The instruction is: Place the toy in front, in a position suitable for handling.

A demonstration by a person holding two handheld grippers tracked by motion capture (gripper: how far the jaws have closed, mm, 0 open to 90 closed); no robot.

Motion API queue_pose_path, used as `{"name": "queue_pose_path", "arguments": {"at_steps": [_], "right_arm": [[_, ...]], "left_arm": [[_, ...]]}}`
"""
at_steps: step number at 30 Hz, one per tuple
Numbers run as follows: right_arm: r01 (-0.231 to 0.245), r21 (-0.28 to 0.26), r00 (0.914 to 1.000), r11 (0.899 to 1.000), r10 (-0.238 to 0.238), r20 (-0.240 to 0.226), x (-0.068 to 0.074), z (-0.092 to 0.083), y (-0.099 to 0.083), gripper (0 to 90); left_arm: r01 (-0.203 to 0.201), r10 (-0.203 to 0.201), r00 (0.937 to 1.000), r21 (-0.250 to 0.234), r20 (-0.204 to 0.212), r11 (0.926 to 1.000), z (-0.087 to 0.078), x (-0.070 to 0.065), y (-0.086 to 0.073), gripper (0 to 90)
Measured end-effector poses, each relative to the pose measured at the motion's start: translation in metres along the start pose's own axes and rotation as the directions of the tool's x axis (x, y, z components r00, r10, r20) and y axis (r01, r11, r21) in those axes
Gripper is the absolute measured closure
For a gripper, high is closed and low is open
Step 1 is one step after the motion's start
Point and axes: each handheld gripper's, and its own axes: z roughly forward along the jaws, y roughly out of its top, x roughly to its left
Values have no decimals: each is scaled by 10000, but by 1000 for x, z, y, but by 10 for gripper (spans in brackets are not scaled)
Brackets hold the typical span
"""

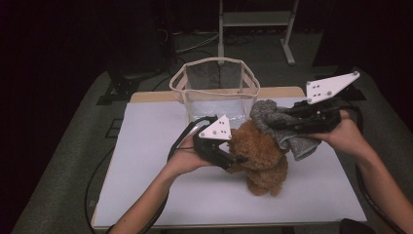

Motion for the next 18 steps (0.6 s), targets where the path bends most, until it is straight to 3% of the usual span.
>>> {"name": "queue_pose_path", "arguments": {"at_steps": [5,10,18], "right_arm": [[-40,-336,9994,9994,28,-344,0,25,2,745],[227,-390,9966,9990,-257,-781,4,55,10,745],[580,-187,9901,9981,-599,-1268,13,98,17,744]], "left_arm": [[77,-64,9997,525,-254,9986,-14,-1,-4,143],[4,39,9988,871,-494,9962,-24,-4,-10,108],[132,-81,9990,1146,-447,9933,-33,-7,-26,106]]}}
